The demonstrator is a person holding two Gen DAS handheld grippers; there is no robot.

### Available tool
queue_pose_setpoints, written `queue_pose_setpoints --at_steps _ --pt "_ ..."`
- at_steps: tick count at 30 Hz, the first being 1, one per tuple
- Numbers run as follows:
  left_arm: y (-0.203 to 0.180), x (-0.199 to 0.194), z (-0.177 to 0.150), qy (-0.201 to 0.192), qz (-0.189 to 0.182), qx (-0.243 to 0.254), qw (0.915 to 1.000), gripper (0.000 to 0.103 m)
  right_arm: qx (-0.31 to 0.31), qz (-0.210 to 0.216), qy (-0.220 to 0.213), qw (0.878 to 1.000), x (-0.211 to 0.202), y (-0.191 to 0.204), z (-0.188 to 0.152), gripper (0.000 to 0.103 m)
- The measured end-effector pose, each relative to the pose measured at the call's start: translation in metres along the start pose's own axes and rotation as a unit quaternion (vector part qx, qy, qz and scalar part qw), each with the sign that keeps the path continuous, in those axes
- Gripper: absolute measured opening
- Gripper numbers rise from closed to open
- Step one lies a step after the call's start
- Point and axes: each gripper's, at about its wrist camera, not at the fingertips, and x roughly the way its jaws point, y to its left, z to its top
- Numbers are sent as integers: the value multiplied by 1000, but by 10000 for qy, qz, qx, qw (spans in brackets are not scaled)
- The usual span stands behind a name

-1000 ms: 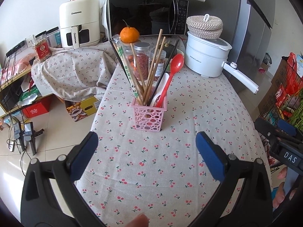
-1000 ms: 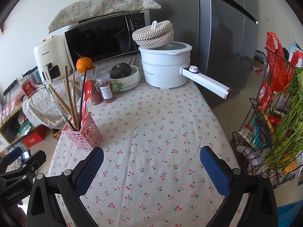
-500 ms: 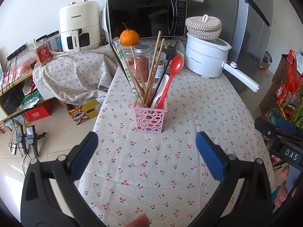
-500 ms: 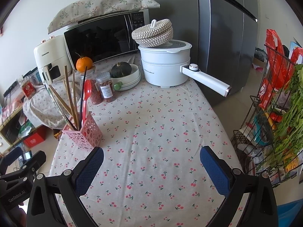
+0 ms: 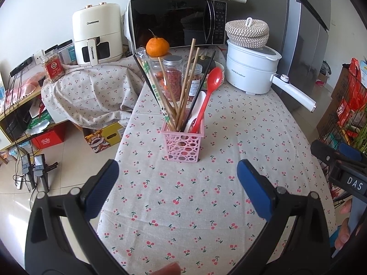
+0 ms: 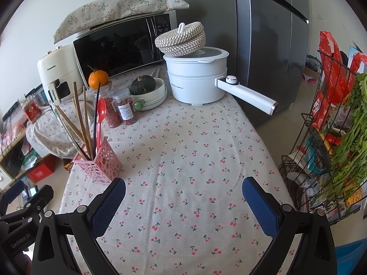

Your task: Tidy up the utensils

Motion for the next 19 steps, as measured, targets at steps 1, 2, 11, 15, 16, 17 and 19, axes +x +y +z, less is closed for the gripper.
queue_pose_setpoints --at_steps 1,2,11,15,16,17,19 --pt "0 0 0 3 1 8 10000 102 -5 1 -4 10000 0 0 0 102" --pt "0 0 0 7 1 12 10000 102 -13 -3 -9 10000 -1 1 0 102" --pt "0 0 -1 -1 3 16 10000 102 -23 -1 -8 10000 -1 2 -1 102" --pt "0 1 -1 12 4 44 10000 102 -25 0 -4 10000 0 3 -1 102" --pt "0 1 -1 17 4 54 10000 102 -23 0 0 10000 0 3 -1 102" --pt "0 1 -1 17 10 55 10000 102 -15 -3 6 10000 0 3 -2 102" --pt "1 0 -1 -1 16 41 10000 102 -5 -11 29 10000 2 3 -2 102"
